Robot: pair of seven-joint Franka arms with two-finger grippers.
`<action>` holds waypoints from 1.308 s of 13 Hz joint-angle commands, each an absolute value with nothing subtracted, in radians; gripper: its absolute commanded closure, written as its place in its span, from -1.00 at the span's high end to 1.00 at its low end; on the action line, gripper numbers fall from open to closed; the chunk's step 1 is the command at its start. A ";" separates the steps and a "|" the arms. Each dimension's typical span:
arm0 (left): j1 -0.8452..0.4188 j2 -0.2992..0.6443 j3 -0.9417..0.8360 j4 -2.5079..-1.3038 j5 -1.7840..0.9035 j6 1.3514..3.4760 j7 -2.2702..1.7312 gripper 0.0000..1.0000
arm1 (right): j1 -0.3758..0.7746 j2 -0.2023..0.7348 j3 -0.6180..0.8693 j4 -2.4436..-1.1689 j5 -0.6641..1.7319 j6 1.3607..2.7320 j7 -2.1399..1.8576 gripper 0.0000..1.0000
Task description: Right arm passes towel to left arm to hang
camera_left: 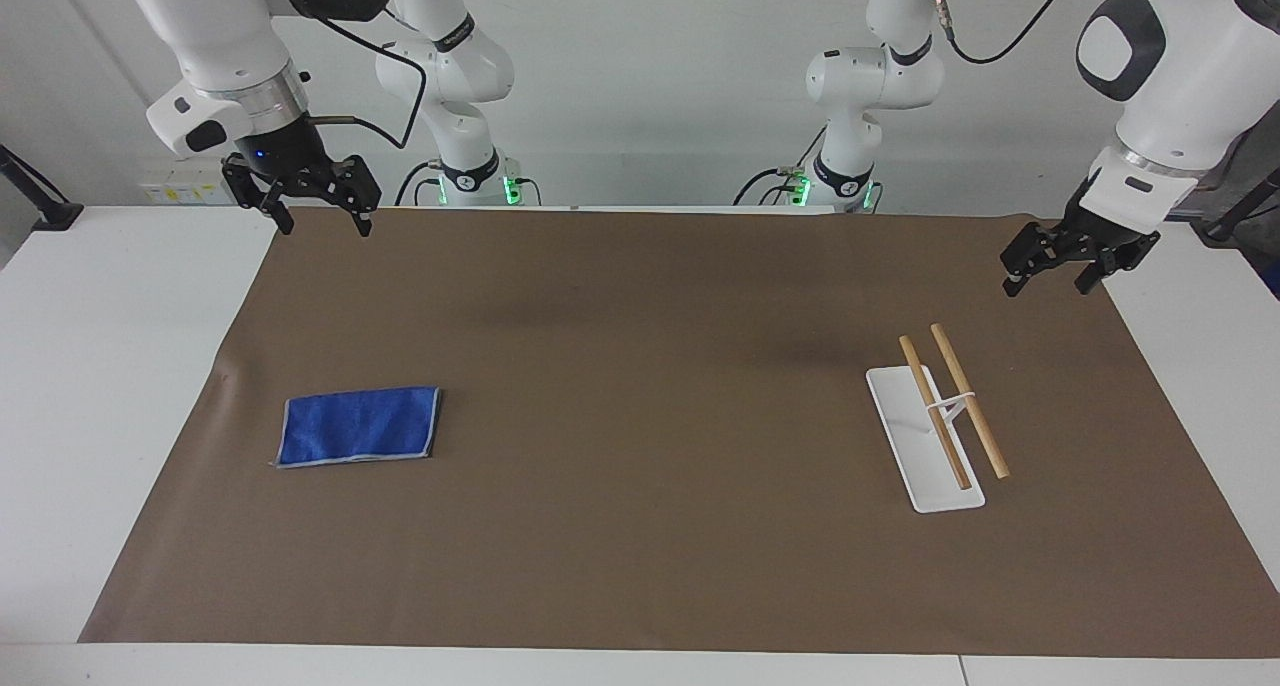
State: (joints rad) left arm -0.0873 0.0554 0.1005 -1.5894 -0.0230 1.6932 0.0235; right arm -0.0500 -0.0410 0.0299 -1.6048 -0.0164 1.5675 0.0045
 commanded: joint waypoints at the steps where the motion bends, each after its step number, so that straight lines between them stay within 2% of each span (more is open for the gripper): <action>1: -0.091 0.037 0.107 -1.605 -0.032 1.690 0.035 1.00 | -0.055 -0.060 0.031 -1.621 -0.002 1.554 0.009 1.00; 11: -0.091 0.037 0.107 -1.605 -0.034 1.690 0.035 1.00 | -0.058 -0.072 0.031 -1.647 -0.002 1.566 0.008 1.00; 13: -0.091 0.037 0.107 -1.605 -0.034 1.690 0.035 1.00 | -0.064 -0.074 0.029 -1.664 -0.002 1.604 0.002 1.00; 17: -0.091 0.037 0.107 -1.605 -0.032 1.690 0.035 1.00 | -0.072 -0.084 0.028 -1.782 -0.002 1.755 -0.002 1.00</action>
